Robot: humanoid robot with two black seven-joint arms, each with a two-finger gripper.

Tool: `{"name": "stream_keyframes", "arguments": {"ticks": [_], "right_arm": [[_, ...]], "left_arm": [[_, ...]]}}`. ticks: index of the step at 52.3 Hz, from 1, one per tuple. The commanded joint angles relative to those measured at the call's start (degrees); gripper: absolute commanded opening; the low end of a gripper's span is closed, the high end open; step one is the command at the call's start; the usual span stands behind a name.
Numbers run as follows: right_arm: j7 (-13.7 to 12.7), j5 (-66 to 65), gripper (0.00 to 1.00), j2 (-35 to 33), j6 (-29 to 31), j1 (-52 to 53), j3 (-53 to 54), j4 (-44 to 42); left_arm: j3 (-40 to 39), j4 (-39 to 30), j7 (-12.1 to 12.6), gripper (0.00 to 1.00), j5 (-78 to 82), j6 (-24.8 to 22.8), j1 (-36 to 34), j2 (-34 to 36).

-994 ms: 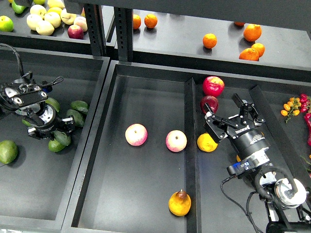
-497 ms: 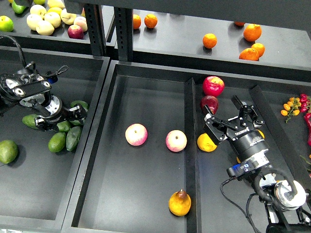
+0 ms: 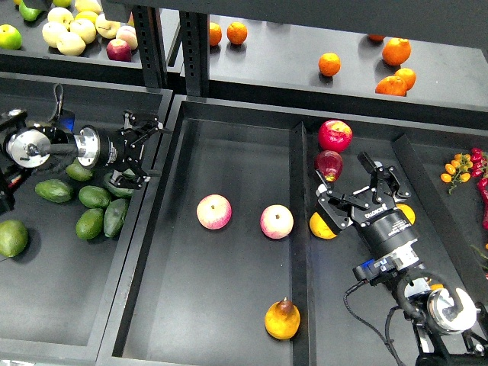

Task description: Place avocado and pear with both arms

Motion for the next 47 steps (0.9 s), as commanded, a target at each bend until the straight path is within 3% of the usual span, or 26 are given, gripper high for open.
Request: {"name": "stream_keyframes", "arguments": {"ticks": [1,12,18,47], "right_arm": [[-0.7,-0.1,1.0,-3.1,5.4,-1.3,-1.6,-1.1],[-0.8,-0.3,1.0,-11.0,14.1,-1.7,-7.2,-2.4],[-0.8,-0.4,1.0,-16.7,15.1,-2.0,-10.5,-2.4],[-0.8,-15.7,1.0,-25.3,15.1,1.2,-14.1,-3.5]], "left_arm": [[-9.1,-6.3,0.0,0.97,-0.9,0.0,7.7,-3.7],[-21.9,-12.2,0.0,0.97,-0.9,0.0,19.0,-18.0],[-27.6,-16.1,0.0,0.97,-0.9,0.0,23.3,-24.6],[-39.8,-24.4,0.0,0.98,-4.6,0.0,40.9,-24.6]]}}
